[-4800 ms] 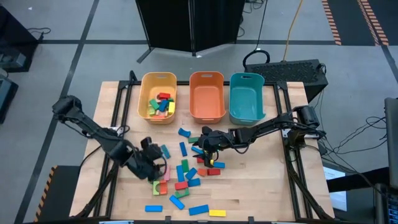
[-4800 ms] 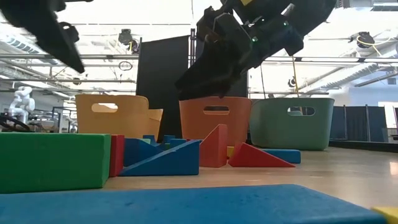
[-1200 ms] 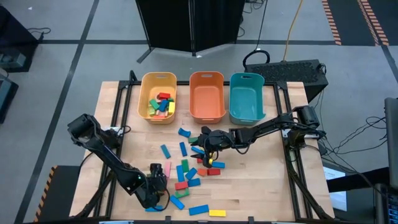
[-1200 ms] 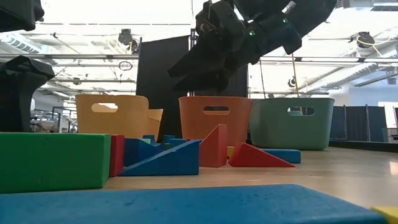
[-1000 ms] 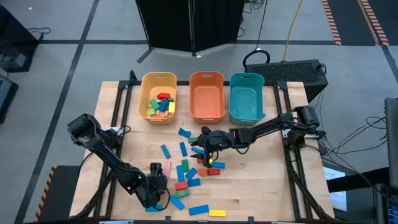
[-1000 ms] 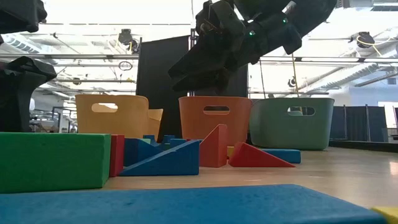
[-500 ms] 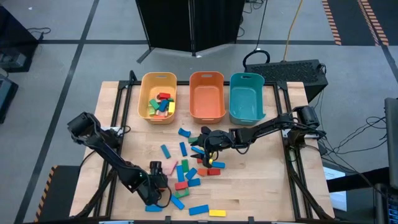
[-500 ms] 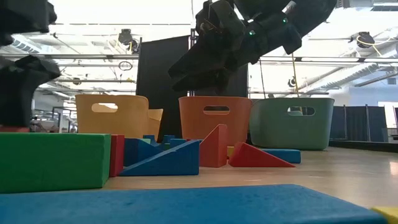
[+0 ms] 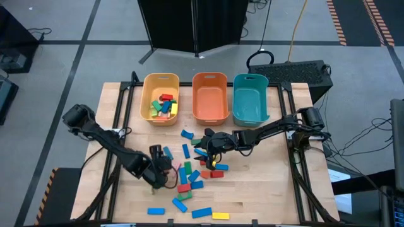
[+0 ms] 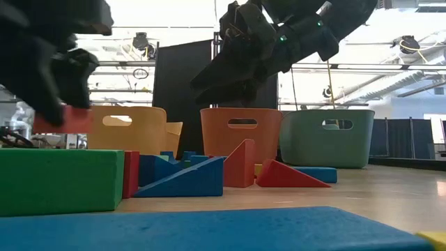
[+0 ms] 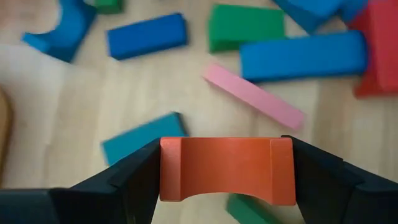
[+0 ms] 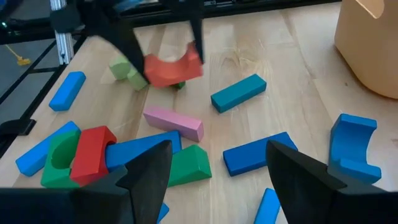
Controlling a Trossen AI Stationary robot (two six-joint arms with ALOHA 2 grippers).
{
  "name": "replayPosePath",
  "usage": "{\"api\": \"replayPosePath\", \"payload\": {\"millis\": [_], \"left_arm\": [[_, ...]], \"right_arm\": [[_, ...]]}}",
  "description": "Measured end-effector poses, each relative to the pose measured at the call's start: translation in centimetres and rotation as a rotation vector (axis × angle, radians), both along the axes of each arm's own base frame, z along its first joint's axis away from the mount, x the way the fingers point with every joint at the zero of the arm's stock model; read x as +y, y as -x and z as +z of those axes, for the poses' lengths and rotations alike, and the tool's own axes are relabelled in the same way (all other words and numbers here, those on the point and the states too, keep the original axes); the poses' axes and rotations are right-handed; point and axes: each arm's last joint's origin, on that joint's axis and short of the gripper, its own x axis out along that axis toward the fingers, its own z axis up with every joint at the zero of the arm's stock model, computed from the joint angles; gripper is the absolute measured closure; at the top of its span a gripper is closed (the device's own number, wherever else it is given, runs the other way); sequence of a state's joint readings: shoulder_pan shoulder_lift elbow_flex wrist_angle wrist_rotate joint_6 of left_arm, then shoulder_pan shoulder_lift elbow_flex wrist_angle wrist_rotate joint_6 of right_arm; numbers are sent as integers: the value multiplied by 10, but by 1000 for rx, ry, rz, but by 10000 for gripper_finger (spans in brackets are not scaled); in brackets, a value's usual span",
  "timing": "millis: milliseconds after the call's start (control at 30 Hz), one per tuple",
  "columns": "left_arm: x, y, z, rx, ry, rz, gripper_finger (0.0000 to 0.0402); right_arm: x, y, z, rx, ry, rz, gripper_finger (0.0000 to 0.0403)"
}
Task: Sort blocks by size
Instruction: Put the orange arch block into the yellow bin
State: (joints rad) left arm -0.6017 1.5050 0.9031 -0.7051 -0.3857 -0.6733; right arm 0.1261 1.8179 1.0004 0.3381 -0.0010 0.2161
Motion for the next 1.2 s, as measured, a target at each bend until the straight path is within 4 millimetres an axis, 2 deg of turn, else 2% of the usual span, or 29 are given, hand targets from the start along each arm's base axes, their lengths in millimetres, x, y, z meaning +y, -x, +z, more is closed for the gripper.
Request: {"api": "replayPosePath", "payload": {"millis": [200, 567, 700, 1000, 1200], "left_arm": [[27, -2, 19, -39, -10, 68, 112], [86, 13, 66, -184, -95, 191, 112], [105, 19, 79, -260, -152, 292, 112], [142, 21, 90, -289, -408, 414, 112], [178, 17, 92, -259, -346, 430, 112]], "right_arm": [[0, 1, -2, 21, 6, 2, 156], [-1, 1, -3, 29, 50, 23, 156], [-3, 2, -5, 47, 76, 30, 156], [-25, 4, -11, 118, 132, 3, 156], [-43, 3, -11, 114, 201, 3, 156]]}}
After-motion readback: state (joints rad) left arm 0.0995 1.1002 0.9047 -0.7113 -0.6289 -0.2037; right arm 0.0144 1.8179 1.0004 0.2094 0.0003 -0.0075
